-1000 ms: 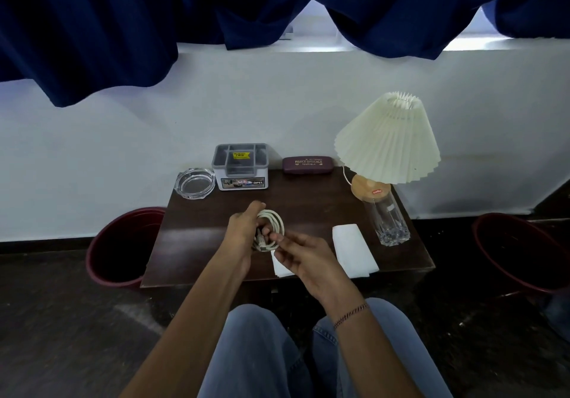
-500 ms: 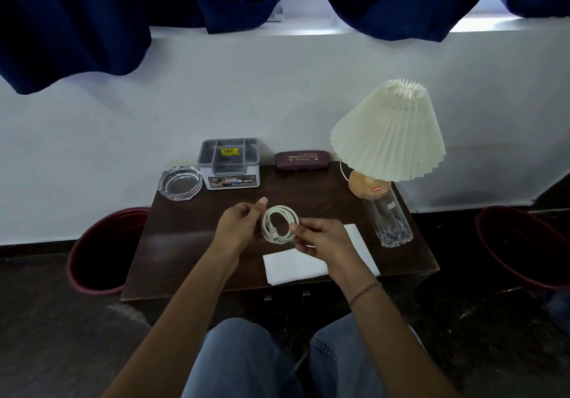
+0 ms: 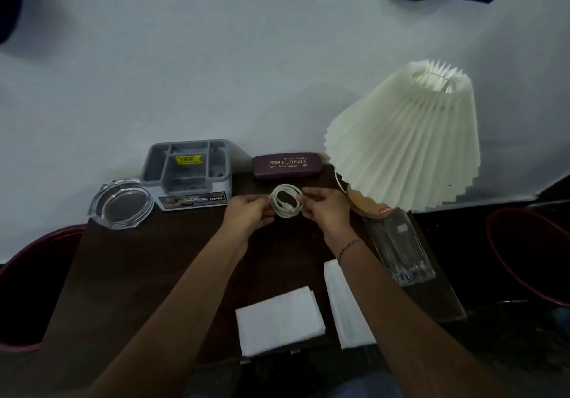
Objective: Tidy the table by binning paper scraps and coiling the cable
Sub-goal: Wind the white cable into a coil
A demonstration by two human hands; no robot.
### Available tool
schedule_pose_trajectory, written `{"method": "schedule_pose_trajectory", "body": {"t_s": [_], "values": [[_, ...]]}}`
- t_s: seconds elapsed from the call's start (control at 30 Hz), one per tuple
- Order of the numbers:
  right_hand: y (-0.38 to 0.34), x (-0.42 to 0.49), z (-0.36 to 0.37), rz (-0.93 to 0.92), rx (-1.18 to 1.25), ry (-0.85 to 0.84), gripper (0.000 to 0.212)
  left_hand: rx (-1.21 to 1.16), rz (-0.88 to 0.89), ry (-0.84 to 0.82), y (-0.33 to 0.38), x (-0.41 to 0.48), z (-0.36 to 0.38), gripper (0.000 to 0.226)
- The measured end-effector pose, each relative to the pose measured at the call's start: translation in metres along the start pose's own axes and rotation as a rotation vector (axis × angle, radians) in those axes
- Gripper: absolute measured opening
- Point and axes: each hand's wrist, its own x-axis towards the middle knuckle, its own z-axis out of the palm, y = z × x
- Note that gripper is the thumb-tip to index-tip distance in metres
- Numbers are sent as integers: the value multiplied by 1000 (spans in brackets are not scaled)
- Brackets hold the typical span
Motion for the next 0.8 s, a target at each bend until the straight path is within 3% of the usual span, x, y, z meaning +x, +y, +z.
{"method": "schedule_pose_trajectory", "body": {"t_s": [0.23,0.5,0.63,0.8], "values": [[5,27,16,-87,-202,97,28,4,-72,4,-11,34,5,16],[9,19,17,-209,-285,126,28,123,-15,31,-20,22,-5,36],[6,10,11,-233,-261,137,26,534,189,-39,-27,-8,-20,32],[-1,-17,6,-304,-182,143,23,1133,362,-331,-49,-56,-32,41]]}}
